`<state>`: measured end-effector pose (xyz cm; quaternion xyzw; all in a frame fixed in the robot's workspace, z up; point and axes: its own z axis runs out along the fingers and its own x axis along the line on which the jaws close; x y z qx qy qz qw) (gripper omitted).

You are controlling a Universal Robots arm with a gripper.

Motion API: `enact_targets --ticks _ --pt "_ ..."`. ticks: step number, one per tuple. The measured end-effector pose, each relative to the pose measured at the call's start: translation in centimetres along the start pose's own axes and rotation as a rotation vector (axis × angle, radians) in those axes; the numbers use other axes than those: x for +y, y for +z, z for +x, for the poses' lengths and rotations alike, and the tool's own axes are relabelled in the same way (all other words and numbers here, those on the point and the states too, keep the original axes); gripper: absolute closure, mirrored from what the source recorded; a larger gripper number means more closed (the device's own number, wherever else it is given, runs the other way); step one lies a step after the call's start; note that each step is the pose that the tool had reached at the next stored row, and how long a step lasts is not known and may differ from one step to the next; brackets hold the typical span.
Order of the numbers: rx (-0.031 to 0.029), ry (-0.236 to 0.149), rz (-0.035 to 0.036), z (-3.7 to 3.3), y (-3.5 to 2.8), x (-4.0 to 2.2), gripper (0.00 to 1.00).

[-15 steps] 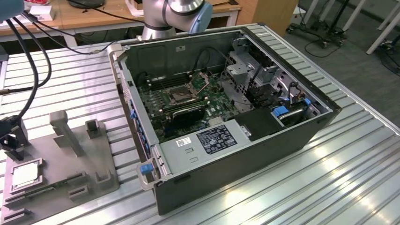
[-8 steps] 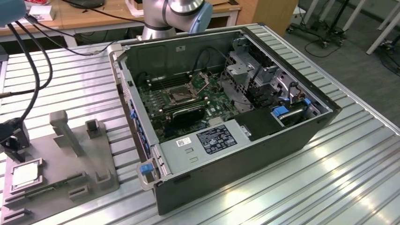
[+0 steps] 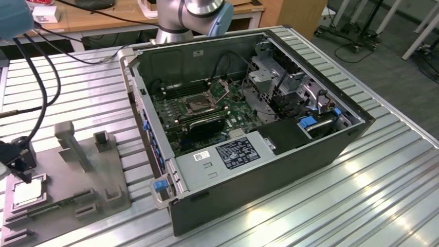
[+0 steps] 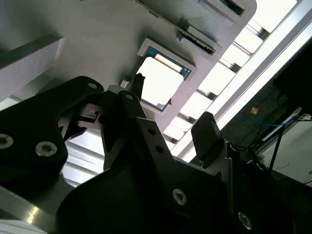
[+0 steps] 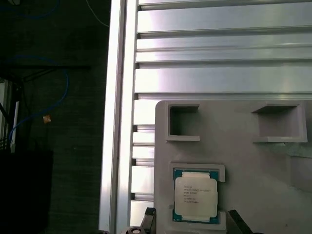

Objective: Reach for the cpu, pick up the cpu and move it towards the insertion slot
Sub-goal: 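Pick up the cpu and move it towards the insertion slot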

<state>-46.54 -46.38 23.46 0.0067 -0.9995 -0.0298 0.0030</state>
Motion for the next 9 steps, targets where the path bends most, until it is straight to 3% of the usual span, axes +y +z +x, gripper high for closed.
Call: enact_targets --ticks 5,6,8,9 --pt "-0.0005 0.005 0.0003 -0.19 0.9 -0.06 0.33" --pt "-0.0006 0.008 0.0003 -0.25 1.08 -0.07 0.27" --pt "-0.001 0.014 0.0002 -0.34 1.44 -0.08 0.27" --pt "-0.0012 0.017 0.0002 -0.36 1.63 -0.09 0.2"
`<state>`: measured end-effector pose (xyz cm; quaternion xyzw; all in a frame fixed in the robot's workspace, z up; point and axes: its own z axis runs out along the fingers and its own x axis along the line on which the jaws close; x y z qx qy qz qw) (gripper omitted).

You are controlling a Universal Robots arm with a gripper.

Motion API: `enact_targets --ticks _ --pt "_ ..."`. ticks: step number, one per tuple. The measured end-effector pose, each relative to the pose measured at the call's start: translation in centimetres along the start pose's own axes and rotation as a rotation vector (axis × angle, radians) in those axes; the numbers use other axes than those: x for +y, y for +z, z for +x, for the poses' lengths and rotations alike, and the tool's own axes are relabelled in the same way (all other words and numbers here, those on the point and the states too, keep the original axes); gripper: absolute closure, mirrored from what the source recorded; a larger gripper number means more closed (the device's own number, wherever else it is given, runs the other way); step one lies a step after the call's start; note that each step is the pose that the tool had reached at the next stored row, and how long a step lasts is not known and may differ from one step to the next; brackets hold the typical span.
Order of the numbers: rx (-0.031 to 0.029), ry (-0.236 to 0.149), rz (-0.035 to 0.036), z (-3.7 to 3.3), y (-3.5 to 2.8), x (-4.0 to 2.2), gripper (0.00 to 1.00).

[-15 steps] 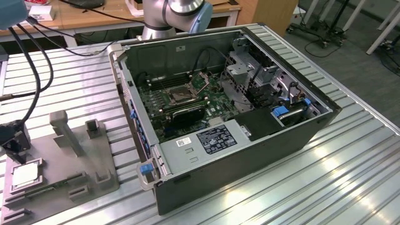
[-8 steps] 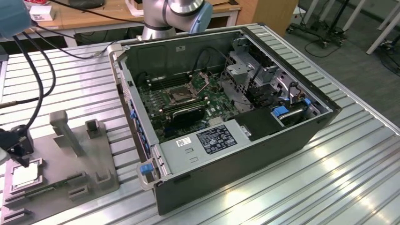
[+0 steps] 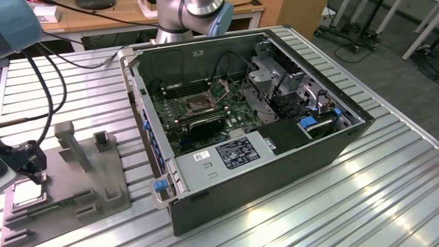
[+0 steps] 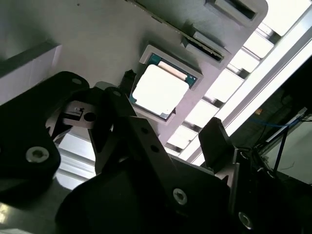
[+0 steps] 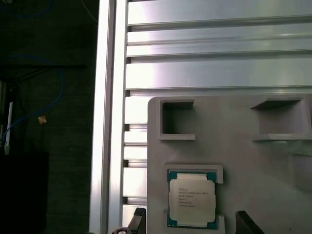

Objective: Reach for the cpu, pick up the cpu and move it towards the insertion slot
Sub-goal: 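Pick up the cpu and move it towards the insertion slot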

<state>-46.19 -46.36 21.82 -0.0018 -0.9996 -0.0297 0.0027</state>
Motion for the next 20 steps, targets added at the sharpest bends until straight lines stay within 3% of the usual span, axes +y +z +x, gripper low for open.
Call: enact_targets --ticks 8,14,20 --pt "-0.0005 0.008 -0.0004 -0.1 1.45 -0.02 0.2" --pt "-0.0008 0.011 -0.0004 -0.12 2.59 0.78 0.2" --pt "-0.0011 0.017 0.0004 -0.13 3.68 1.0 0.2"
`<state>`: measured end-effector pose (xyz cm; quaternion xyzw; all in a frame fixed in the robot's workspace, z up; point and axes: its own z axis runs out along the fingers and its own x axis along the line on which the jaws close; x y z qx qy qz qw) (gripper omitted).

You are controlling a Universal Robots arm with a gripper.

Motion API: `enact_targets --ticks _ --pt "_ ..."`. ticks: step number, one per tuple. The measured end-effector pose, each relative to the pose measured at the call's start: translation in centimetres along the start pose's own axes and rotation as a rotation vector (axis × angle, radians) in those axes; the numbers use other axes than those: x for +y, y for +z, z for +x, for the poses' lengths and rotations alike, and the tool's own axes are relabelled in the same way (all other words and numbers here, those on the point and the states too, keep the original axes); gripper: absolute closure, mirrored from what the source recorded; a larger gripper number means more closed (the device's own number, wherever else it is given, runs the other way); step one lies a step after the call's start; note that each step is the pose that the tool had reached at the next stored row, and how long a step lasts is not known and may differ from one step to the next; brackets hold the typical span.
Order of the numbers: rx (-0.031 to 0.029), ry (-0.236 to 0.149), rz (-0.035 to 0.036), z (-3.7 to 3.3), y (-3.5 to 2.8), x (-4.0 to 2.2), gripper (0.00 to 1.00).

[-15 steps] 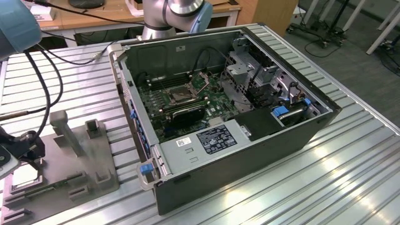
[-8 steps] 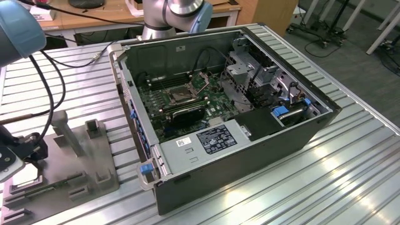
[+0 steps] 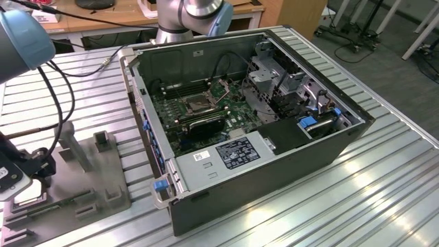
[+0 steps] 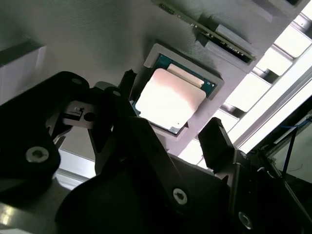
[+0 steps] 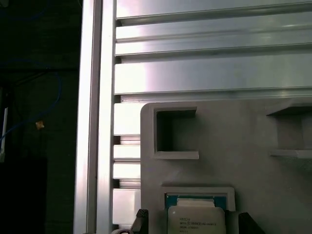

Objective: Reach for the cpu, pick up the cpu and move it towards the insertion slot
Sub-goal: 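Pick up the cpu and move it towards the insertion slot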

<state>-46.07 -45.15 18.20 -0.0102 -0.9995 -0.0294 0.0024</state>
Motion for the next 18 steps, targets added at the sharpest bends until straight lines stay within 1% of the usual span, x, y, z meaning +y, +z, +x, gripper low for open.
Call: enact_targets --ticks 1,2,4,6,8,9,10,12,13,17,18 --pt "-0.0007 0.002 0.0004 0.0 0.13 -0.01 0.2" --pt "-0.0027 0.003 0.0012 0.01 0.25 -0.02 0.2" --pt "-0.0068 0.003 0.0049 0.01 0.46 -0.02 0.2" --pt "-0.0094 0.004 0.0071 0.0 0.57 -0.04 0.2" --pt "-0.0098 0.004 0.008 0.01 0.58 -0.03 0.2" --pt "-0.0098 0.004 0.0081 0.0 0.59 -0.03 0.22" --pt "-0.0098 0.004 0.0081 0.01 0.59 -0.03 0.28" --pt "-0.0099 0.004 0.0082 0.01 0.59 -0.03 0.28" --pt "-0.0099 0.004 0.0084 0.01 0.59 -0.03 0.35" --pt "-0.0102 0.005 0.0157 0.01 0.6 -0.03 0.35" --pt "-0.0102 0.006 0.0163 0.01 0.59 -0.04 0.36"
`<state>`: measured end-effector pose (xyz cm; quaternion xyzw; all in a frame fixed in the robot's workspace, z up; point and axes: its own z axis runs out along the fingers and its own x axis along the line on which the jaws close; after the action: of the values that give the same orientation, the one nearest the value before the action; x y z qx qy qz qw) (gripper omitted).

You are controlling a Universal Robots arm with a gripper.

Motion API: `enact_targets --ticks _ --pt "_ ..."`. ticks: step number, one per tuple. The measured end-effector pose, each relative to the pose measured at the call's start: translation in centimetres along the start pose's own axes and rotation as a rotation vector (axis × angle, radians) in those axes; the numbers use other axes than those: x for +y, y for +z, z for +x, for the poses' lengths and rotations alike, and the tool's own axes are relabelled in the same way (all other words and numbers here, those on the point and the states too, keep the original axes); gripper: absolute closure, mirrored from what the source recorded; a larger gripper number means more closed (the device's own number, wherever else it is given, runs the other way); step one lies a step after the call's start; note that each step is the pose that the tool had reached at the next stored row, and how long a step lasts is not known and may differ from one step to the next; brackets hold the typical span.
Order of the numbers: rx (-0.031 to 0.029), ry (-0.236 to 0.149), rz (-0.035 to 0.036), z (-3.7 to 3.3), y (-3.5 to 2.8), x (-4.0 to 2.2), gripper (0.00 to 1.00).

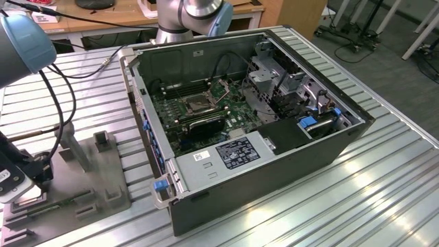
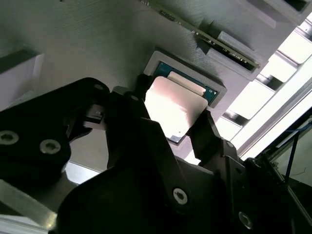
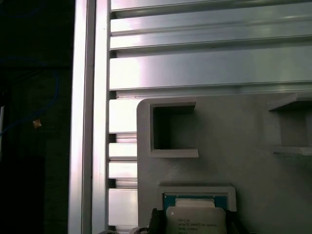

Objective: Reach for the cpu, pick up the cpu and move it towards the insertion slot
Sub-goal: 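Pick up the cpu and move it towards the insertion slot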

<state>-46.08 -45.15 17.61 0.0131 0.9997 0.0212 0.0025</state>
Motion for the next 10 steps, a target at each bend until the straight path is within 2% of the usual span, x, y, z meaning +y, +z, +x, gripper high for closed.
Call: enact_targets --ticks 1,2,10 --pt "0.0 0.0 0.0001 0.0 0.0 0.0 0.36" --pt "0.0 0.0 0.0003 0.0 0.0 0.0 0.44" --pt "0.0 0.0 0.0004 0.0 0.0 0.0 0.45"
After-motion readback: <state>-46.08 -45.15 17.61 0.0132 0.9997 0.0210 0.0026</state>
